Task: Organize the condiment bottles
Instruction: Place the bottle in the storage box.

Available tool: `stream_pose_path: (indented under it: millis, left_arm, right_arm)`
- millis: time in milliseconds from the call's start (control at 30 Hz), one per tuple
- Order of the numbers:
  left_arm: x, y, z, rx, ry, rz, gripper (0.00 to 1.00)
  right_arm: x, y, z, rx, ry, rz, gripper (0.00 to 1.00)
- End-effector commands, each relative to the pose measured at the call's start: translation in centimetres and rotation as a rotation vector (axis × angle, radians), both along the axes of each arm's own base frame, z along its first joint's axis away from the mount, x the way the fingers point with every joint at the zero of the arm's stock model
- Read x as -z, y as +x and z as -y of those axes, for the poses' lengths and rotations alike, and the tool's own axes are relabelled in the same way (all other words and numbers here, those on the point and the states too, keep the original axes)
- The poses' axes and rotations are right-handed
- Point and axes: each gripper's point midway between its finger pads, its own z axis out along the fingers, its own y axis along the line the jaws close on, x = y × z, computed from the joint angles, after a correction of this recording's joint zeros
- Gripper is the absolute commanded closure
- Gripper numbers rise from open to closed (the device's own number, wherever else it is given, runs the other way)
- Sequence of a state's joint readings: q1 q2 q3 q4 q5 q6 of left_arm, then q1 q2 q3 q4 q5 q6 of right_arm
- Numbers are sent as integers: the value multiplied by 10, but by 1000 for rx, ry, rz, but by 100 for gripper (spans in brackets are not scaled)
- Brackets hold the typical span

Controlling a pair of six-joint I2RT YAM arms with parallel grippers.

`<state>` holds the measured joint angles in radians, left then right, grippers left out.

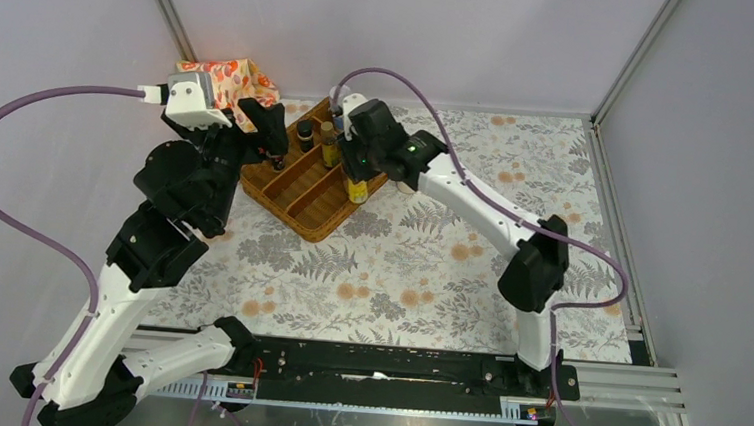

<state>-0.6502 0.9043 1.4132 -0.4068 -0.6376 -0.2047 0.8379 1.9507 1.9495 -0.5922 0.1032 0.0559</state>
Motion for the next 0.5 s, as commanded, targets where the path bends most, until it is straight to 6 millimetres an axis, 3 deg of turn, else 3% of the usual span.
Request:
stream_pose_path:
  millis: [0,200,467]
  left_arm:
    - [-13,-10,2,53,21,19,10]
    - [-13,-14,6,86,2,19,9]
    - [-8,-10,8,81,10,-2,9]
  right_arm:
    - [-36,-12,-49,-141,81,65,100]
    - [-32,-16,-96,-230,128,57,100]
    - [-24,-3,-128,-314,171,106,100]
